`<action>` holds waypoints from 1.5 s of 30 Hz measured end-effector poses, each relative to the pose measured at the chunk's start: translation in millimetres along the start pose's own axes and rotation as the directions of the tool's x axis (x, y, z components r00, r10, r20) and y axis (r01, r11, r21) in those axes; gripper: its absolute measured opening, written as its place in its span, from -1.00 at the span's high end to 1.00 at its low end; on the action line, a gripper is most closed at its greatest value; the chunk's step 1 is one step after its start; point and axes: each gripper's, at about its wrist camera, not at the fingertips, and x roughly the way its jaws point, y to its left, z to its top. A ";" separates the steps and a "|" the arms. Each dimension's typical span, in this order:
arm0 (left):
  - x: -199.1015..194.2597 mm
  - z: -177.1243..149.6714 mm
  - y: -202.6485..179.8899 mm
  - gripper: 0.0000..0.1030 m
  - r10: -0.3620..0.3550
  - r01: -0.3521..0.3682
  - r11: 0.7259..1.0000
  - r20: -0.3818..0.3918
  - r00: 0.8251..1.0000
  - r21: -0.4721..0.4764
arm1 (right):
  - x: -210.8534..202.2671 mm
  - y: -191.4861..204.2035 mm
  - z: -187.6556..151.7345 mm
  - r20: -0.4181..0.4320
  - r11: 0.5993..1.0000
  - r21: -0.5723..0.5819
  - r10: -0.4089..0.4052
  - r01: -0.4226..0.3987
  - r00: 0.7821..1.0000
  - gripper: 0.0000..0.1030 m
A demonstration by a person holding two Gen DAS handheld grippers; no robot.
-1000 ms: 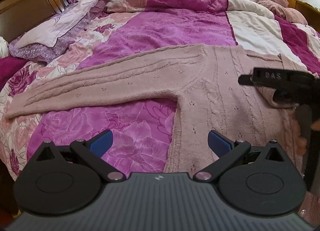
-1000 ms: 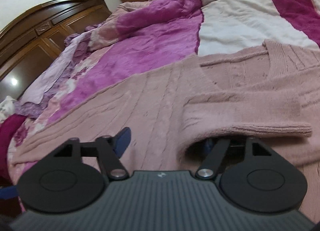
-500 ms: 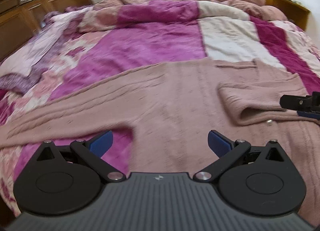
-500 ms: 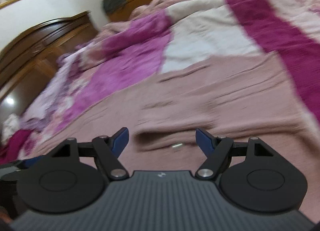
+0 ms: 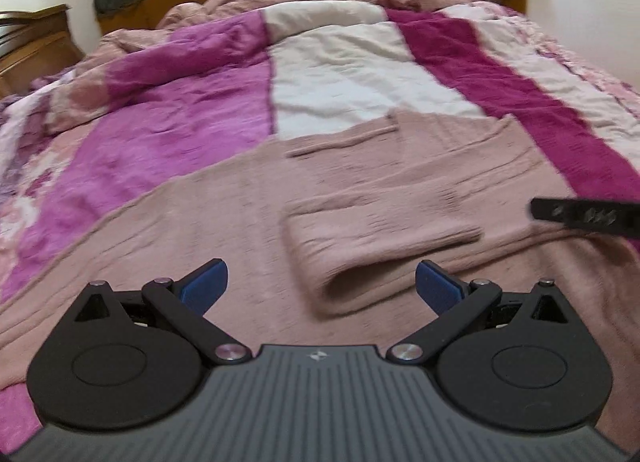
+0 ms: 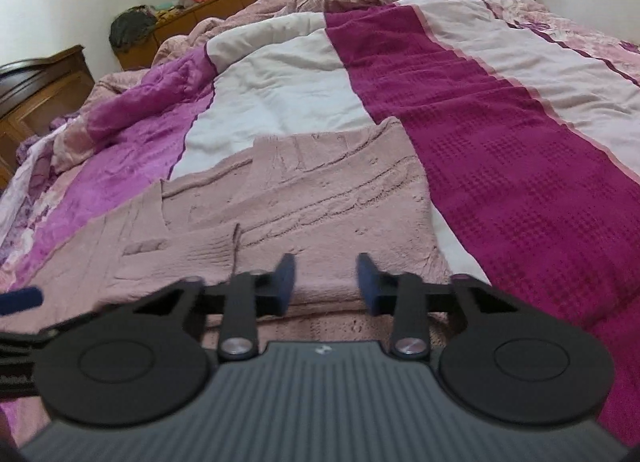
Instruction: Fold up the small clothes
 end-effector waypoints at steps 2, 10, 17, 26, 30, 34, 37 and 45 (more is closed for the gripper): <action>5.1 4.7 -13.2 -1.00 -0.031 0.030 0.999 0.018 0.999 0.032 | 2.5 -1.4 -2.8 -0.009 1.000 0.007 0.004 -0.004 1.000 0.34; 34.8 12.3 -55.0 -0.60 -0.053 0.048 0.982 0.025 0.998 0.181 | 7.8 -11.8 -9.1 -0.017 0.999 0.047 0.024 -0.023 1.000 0.38; 57.8 10.1 -57.7 -0.53 -0.105 0.108 0.973 -0.024 0.994 0.206 | 10.6 -15.9 -14.4 -0.007 0.998 0.035 0.043 -0.043 0.999 0.38; 62.7 12.7 -44.1 0.38 -0.110 0.109 0.986 0.004 0.994 0.123 | 11.0 -16.1 -16.4 -0.001 0.999 0.024 0.046 -0.045 0.999 0.38; 44.2 21.4 -25.2 0.76 -0.116 0.117 0.993 0.094 0.989 -0.006 | 11.1 -15.7 -17.1 0.001 0.999 0.022 0.042 -0.042 0.999 0.38; 23.9 26.4 3.8 0.80 0.001 0.018 0.994 0.177 0.984 -0.106 | 10.8 -12.8 -17.6 0.003 0.999 0.011 0.033 -0.033 0.999 0.38; 13.9 22.7 33.6 0.80 0.096 -0.060 0.980 0.188 0.977 -0.190 | 10.8 -12.9 -17.6 0.003 0.999 0.010 0.032 -0.032 0.999 0.38; 12.6 12.9 88.8 0.77 0.078 -0.042 0.951 0.107 0.991 -0.308 | 10.3 -6.9 -18.9 0.013 1.000 -0.007 0.008 -0.008 1.000 0.38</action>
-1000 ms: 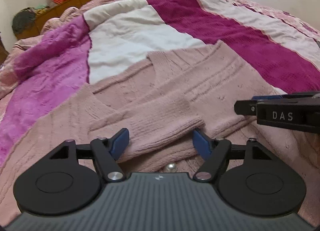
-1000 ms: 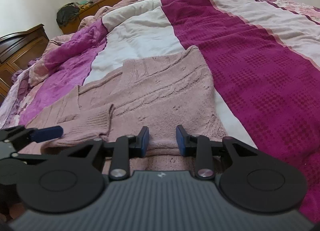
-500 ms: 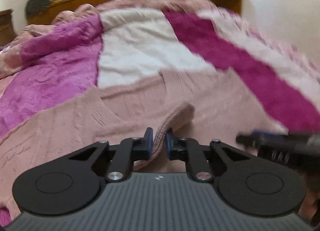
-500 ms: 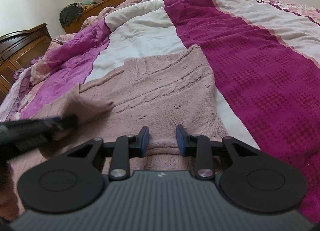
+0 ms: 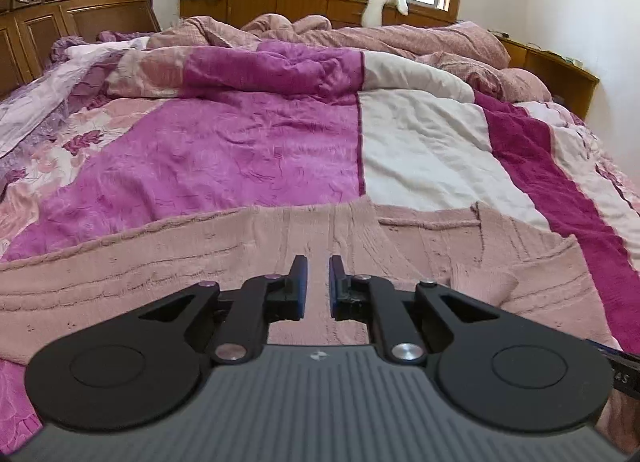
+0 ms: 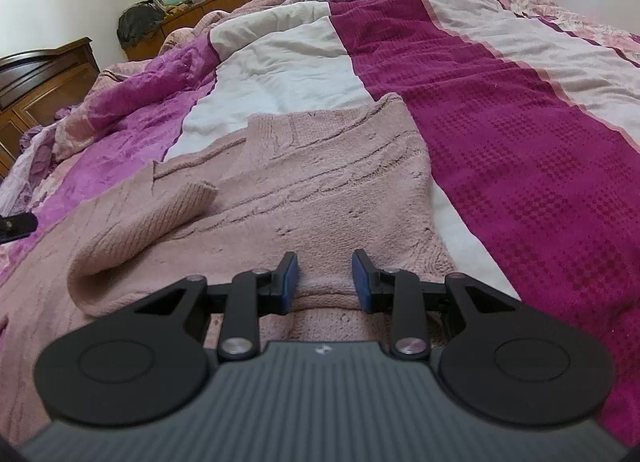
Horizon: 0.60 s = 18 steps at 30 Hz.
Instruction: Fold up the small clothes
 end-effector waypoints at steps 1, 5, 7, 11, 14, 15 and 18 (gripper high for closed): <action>0.3 0.2 -3.2 0.77 -0.016 0.016 1.000 -0.009 1.000 0.014 | -1.4 -0.2 0.5 0.003 1.000 0.008 0.002 -0.002 1.000 0.37; 7.7 -1.0 -20.5 0.04 -0.123 0.125 0.991 -0.058 0.991 0.037 | -7.1 2.3 2.3 0.013 1.000 0.004 0.016 -0.016 1.000 0.23; 11.1 -2.9 -32.8 -0.23 -0.155 0.158 0.986 -0.068 0.986 0.048 | -10.6 4.6 3.1 0.021 1.000 0.001 0.022 -0.022 1.000 0.17; 26.6 -8.0 -62.0 -0.24 -0.213 0.224 0.971 -0.112 0.971 0.088 | -13.2 8.3 3.5 0.030 1.000 -0.013 0.018 -0.017 0.999 0.16; 46.9 -12.5 -78.7 -0.24 -0.230 0.249 0.963 -0.168 0.959 0.101 | -11.1 6.8 2.3 0.025 1.000 -0.005 0.017 -0.017 1.000 0.16; 51.7 -15.4 -81.6 -0.24 -0.233 0.254 0.962 -0.183 0.955 0.101 | -10.1 5.9 2.0 0.024 1.000 -0.002 0.017 -0.017 1.000 0.16; 69.2 -23.0 -91.1 -0.23 -0.235 0.262 0.959 -0.214 0.948 0.108 | -8.9 3.9 0.0 0.024 1.000 0.002 0.019 -0.019 1.000 0.16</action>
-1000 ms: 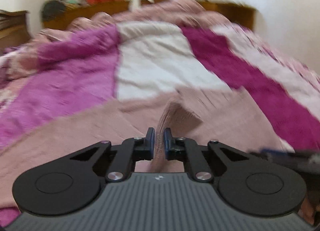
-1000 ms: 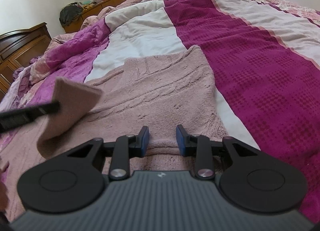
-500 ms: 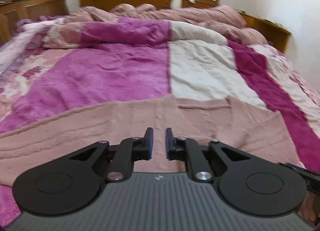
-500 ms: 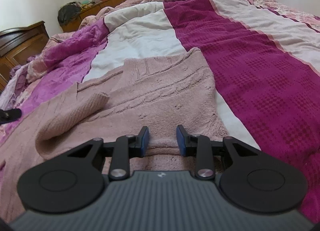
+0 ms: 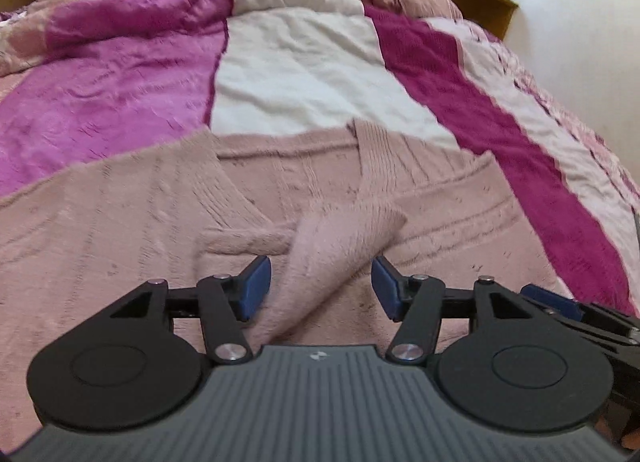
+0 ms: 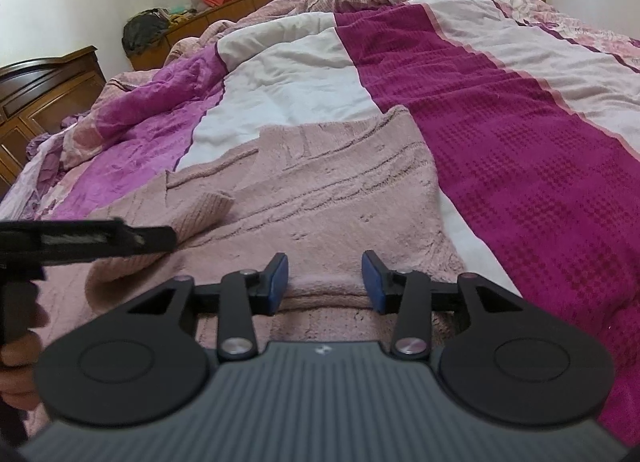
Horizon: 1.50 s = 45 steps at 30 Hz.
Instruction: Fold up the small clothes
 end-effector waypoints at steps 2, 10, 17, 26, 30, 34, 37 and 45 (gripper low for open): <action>4.7 -1.2 -2.1 0.02 0.002 -0.003 1.000 0.020 1.000 0.019 | 0.8 -0.5 -0.7 0.001 1.000 0.001 0.000 0.000 1.000 0.17; -32.1 0.0 12.0 0.73 0.132 -0.125 0.991 0.195 0.972 -0.052 | 2.7 -0.7 -1.6 0.001 1.000 0.008 0.003 -0.003 1.000 0.17; -61.6 -18.1 65.0 0.71 0.328 -0.291 0.933 0.166 0.930 -0.214 | 4.5 0.6 -2.2 0.000 1.000 -0.010 -0.012 0.012 1.000 0.17; -87.3 -54.9 117.8 0.67 0.428 -0.375 0.863 0.095 0.899 -0.340 | 5.5 5.5 -3.5 0.000 0.999 -0.025 -0.026 0.026 1.000 0.17; -100.6 -60.9 127.0 0.67 0.419 -0.362 0.863 0.099 0.902 -0.352 | 6.2 8.1 -4.4 0.001 0.999 -0.031 -0.035 0.035 0.999 0.17; -104.2 -56.9 126.7 0.29 0.408 -0.345 0.869 0.118 0.905 -0.356 | 5.5 9.4 -4.0 -0.001 0.999 -0.031 -0.040 0.040 0.999 0.16; -97.1 -57.6 122.5 0.12 0.413 -0.358 0.870 0.107 0.904 -0.339 | 2.8 8.4 -1.7 -0.008 0.999 -0.014 -0.033 0.033 0.999 0.13; -82.0 -70.2 123.5 0.12 0.436 -0.408 0.854 0.018 0.900 -0.323 | -9.3 11.6 0.9 -0.014 0.999 -0.033 0.003 -0.003 1.000 -0.29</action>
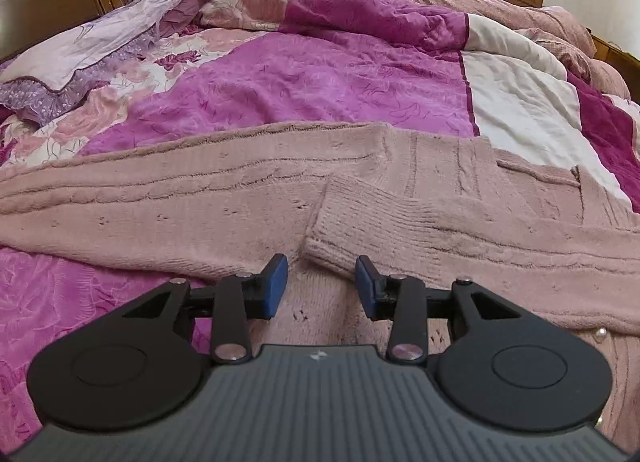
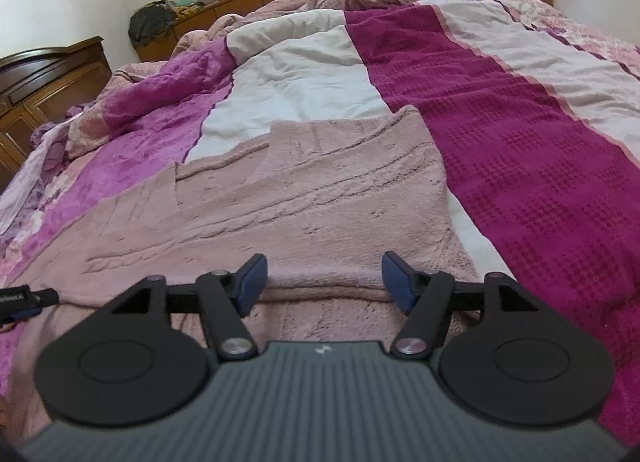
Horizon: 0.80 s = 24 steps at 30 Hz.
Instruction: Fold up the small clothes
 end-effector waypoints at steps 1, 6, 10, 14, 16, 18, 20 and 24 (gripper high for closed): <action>-2.1 0.2 1.2 0.12 -0.002 0.002 1.000 -0.004 1.000 -0.004 | -1.8 0.3 0.6 -0.001 1.000 0.002 0.003 -0.003 1.000 -0.30; -20.5 3.4 18.3 -0.09 0.028 -0.030 0.998 -0.034 0.999 -0.053 | -16.7 4.8 4.7 0.001 1.000 -0.011 0.024 -0.024 1.000 -0.30; -37.9 4.4 46.2 -0.23 0.066 -0.070 0.992 -0.040 0.997 -0.107 | -31.9 8.8 5.8 0.011 0.999 -0.016 0.047 -0.047 0.999 -0.31; -49.9 2.7 79.6 -0.38 0.079 -0.086 0.979 -0.045 0.996 -0.184 | -43.1 14.8 4.7 0.006 0.998 -0.012 0.065 -0.064 0.998 -0.31; -53.9 0.5 94.9 -0.42 0.086 -0.096 0.971 -0.054 0.995 -0.220 | -47.7 19.0 3.7 0.003 0.998 -0.022 0.066 -0.066 0.998 -0.31; -58.8 -3.2 108.4 -0.46 0.088 -0.099 0.963 -0.056 0.995 -0.252 | -50.8 23.1 1.2 -0.008 0.997 -0.029 0.073 -0.073 0.997 -0.31; -63.0 -7.5 120.9 -0.50 0.087 -0.100 0.954 -0.057 0.995 -0.281 | -52.8 28.3 -2.0 -0.028 0.996 -0.040 0.080 -0.082 0.996 -0.31; -64.7 -14.3 141.0 -0.51 0.078 -0.096 0.936 -0.064 0.995 -0.339 | -56.6 37.5 -9.1 -0.049 0.995 -0.065 0.078 -0.081 0.996 -0.31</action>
